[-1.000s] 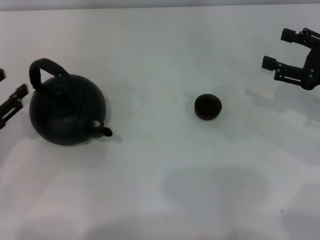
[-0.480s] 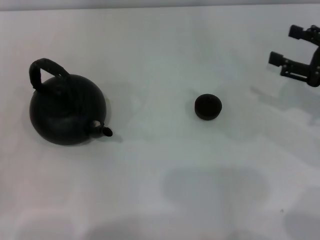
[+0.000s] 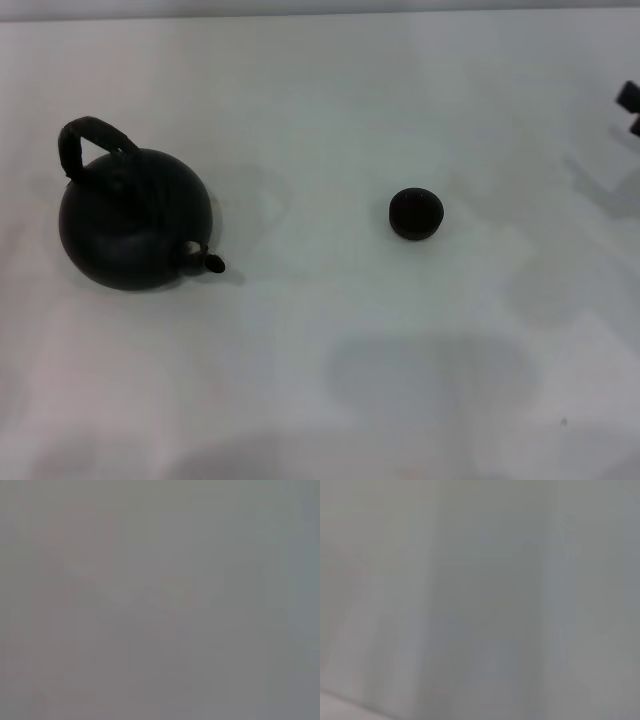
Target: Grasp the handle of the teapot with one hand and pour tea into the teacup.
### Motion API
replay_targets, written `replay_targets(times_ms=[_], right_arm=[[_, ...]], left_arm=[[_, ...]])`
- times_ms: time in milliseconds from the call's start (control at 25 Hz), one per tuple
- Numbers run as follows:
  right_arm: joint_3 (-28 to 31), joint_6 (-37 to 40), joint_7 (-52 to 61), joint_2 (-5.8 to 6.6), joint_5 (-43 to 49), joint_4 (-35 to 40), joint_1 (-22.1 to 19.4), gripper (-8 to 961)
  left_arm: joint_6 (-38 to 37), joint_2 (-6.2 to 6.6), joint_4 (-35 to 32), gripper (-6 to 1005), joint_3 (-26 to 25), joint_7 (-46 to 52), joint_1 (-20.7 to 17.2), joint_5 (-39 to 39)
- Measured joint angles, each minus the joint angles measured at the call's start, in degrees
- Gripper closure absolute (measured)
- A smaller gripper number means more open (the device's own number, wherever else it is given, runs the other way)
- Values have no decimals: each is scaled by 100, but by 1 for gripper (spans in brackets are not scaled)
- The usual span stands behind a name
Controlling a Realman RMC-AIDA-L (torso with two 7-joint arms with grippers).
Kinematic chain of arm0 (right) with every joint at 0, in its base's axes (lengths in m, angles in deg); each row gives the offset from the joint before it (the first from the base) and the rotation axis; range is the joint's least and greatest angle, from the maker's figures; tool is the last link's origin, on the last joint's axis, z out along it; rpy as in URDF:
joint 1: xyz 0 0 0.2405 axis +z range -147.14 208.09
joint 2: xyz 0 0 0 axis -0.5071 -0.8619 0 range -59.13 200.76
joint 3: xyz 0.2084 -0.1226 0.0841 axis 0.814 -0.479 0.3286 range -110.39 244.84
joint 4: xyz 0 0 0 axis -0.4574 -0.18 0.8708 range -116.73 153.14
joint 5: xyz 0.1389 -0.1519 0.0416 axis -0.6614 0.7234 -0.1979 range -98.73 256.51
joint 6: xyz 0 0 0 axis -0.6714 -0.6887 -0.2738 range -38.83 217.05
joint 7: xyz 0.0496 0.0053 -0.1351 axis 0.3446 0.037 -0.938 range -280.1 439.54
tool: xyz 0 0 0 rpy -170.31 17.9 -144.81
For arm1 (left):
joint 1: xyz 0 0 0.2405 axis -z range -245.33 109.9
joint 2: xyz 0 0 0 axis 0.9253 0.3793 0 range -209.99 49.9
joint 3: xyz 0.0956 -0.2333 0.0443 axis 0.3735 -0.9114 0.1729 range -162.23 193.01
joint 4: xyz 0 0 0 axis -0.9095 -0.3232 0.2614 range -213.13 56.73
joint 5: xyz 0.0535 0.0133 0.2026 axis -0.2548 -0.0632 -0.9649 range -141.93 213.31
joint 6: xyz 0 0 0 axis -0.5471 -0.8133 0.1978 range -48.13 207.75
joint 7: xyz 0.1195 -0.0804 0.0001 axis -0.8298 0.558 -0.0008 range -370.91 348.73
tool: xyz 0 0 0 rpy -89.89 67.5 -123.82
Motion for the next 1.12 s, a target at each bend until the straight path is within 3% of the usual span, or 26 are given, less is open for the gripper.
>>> replay_targets(times_ms=[320, 480, 1120], right_arm=[[2, 7, -1263, -12, -1319, 1125, -32, 97], [2, 274, -1498, -12, -1916, 1338, -35, 97], [-30, 278, -1622, -12, -2050, 1389, -37, 97]], left_arm=[[-22, -2, 176, 414, -50, -5, -114, 122], [-2, -2, 243, 416, -54, -86, -92, 126], [-31, -11, 560, 420, -16, -514, 110, 126]])
